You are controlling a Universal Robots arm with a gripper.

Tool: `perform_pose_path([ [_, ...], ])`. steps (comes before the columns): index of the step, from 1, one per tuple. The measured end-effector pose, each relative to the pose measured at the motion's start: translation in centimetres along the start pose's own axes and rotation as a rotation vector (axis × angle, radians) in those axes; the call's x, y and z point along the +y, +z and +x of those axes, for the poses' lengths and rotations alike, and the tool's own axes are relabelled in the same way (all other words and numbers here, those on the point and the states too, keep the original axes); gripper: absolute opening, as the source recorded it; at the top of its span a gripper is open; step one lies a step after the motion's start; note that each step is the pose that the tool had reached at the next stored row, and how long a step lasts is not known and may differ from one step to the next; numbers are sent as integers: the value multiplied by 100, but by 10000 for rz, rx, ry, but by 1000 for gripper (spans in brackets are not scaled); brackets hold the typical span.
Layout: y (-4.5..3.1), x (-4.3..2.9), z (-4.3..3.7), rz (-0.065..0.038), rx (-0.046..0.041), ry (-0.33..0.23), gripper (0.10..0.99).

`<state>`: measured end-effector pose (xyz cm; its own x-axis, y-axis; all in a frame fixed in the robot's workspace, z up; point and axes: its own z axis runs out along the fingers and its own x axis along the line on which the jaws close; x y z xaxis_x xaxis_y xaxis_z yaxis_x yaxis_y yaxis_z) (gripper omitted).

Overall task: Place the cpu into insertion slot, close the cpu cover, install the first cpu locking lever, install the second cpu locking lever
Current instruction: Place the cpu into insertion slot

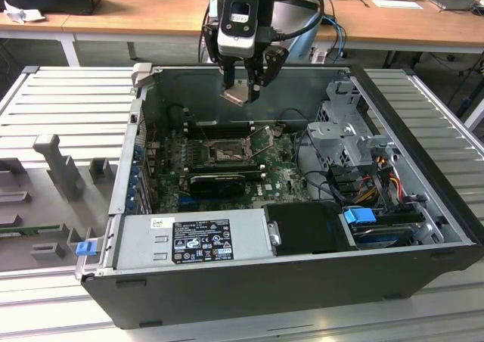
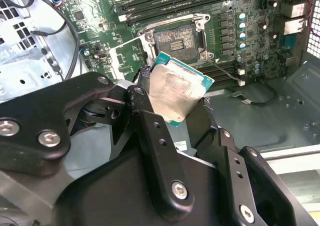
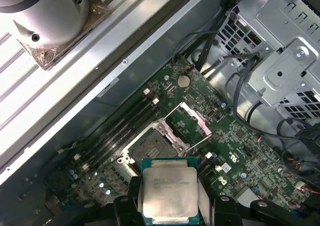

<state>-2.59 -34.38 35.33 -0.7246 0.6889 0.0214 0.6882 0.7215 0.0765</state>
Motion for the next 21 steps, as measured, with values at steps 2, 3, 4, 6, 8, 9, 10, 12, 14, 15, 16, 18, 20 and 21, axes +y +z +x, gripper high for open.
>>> perform_pose_path([
  [2,5,0,0,-2,-8,112,529],
  [3,8,-1,0,-4,-12,163,529],
  [4,10,-1,0,-4,-15,201,529],
  [6,12,-1,0,-5,-19,254,529],
  [8,15,-1,0,-6,-25,315,529],
  [9,16,-1,0,-7,-28,359,529],
  [10,17,-1,0,-8,-30,387,529],
  [12,18,-2,0,-10,-36,473,529],
  [14,20,-2,0,-12,-42,546,529],
  [15,22,-2,0,-15,-48,627,529],
  [16,25,-2,0,-17,-55,713,529],
  [18,31,-3,0,-22,-78,1018,529],
  [20,41,-3,-1,-31,-110,1429,529],
  [21,44,-5,0,-33,-123,1588,529],
])
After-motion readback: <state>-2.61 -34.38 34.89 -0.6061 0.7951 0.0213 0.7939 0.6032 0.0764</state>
